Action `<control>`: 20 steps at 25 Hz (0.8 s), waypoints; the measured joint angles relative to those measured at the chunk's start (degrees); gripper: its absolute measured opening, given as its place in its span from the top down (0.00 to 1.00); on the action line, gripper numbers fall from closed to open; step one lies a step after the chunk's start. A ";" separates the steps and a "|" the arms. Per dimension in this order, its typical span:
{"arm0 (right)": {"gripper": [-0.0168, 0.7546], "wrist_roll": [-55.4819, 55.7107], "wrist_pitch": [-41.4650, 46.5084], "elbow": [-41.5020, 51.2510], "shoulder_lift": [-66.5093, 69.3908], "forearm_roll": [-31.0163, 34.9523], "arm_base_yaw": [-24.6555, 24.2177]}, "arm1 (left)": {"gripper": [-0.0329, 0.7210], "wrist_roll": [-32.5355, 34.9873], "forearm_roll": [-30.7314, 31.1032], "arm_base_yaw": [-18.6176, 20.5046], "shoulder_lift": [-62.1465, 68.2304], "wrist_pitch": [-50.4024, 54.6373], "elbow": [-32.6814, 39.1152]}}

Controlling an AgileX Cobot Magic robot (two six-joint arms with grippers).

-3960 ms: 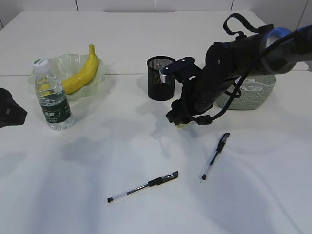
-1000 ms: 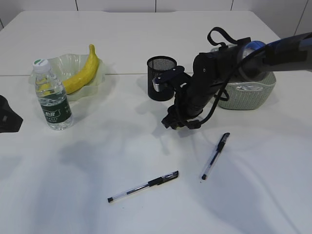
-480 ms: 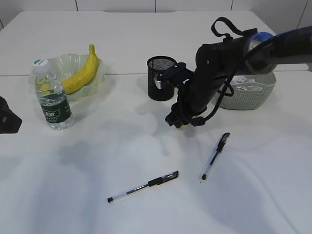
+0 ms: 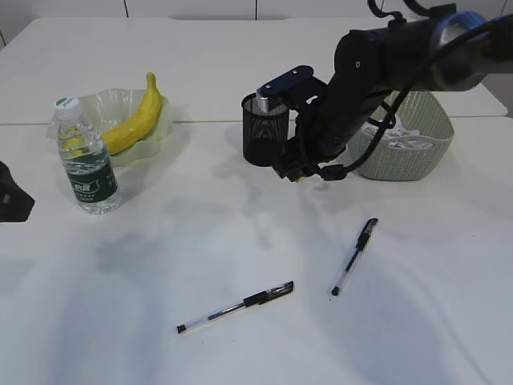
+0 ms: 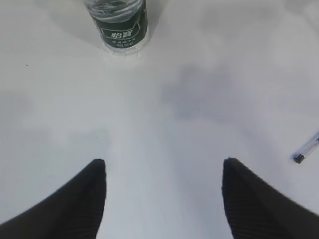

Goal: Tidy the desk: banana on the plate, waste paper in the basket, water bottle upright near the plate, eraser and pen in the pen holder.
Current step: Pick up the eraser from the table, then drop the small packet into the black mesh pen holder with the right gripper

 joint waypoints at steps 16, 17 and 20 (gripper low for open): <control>0.63 0.00 -0.05 -8.67 -2.02 0.00 0.00 | 0.28 0.00 0.10 0.00 0.00 0.29 0.00; 0.63 0.00 -0.40 -8.92 -2.02 0.00 0.00 | 0.28 0.00 0.10 0.00 0.00 0.29 0.00; 0.63 0.00 -1.94 -9.42 -2.12 -0.38 0.00 | 0.29 0.00 0.22 0.00 0.00 0.29 0.00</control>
